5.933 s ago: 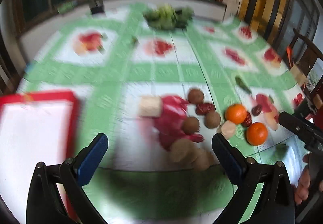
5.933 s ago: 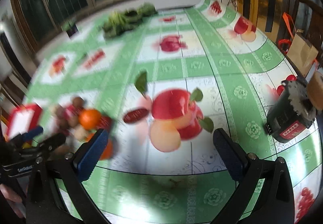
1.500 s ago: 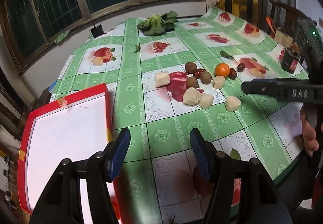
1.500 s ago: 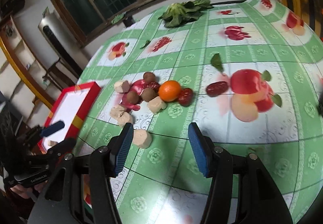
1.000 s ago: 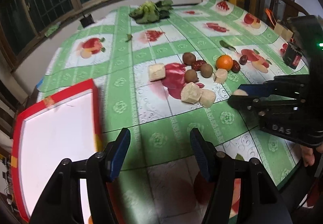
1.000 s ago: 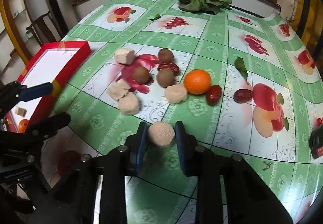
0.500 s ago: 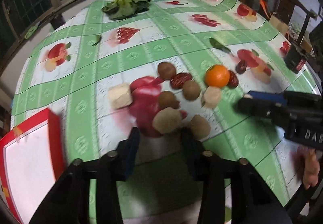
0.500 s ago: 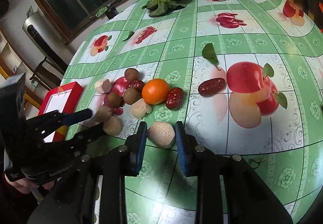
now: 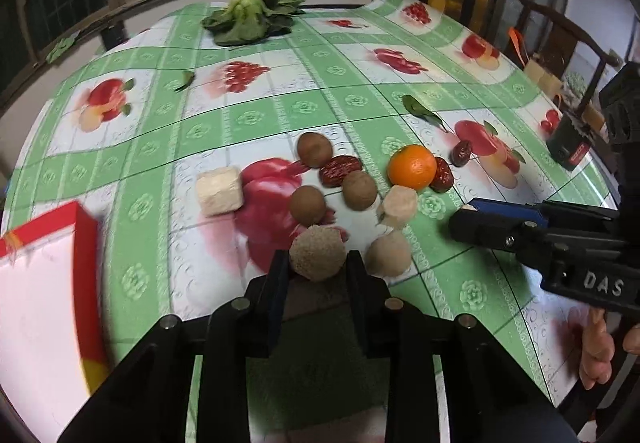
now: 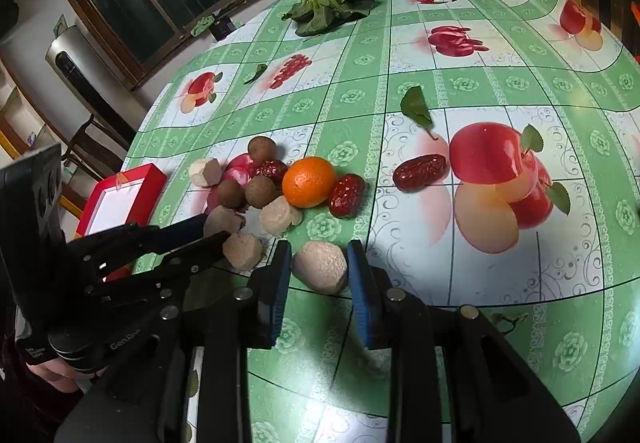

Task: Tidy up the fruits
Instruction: 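Carry the brown cake into the white tray and open the left gripper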

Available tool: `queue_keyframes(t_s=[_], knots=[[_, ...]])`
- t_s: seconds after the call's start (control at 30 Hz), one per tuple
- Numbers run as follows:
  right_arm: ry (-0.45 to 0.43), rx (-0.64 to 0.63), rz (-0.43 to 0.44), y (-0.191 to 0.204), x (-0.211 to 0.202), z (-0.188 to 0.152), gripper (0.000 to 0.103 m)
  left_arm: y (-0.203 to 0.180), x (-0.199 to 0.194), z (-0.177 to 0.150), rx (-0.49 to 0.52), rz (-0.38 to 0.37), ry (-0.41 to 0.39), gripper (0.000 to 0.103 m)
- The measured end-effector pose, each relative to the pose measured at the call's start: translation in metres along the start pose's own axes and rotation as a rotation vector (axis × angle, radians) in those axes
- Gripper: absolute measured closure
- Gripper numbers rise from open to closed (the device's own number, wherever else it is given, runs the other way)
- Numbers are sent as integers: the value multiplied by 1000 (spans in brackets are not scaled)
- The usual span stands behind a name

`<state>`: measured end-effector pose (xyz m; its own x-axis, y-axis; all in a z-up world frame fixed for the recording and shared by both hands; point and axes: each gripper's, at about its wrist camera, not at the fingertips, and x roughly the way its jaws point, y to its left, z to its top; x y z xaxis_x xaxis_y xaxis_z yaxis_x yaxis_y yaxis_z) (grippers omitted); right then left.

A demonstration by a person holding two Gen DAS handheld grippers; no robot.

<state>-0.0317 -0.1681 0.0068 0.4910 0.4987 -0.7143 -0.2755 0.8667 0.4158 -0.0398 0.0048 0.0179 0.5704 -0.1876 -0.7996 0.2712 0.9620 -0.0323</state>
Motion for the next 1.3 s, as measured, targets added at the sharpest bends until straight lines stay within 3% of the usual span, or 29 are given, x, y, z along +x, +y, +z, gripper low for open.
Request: queue_keyframes(t_s=[0.43,0.73,1.0,1.3], knots=[[-108,-119,131,42,-16,-12,73,37,-94,-63,-133,135,-163,75],[-84,-242,313,139,6,-37,73,94,-141,-109,-266,279,-219,75],[-30,-333,402,210,34,-58,73,125,-146,-131,-341,348,-223,75],[19,-387,409,237,52,-74,73,141,-144,-142,-384,366,-221,75]])
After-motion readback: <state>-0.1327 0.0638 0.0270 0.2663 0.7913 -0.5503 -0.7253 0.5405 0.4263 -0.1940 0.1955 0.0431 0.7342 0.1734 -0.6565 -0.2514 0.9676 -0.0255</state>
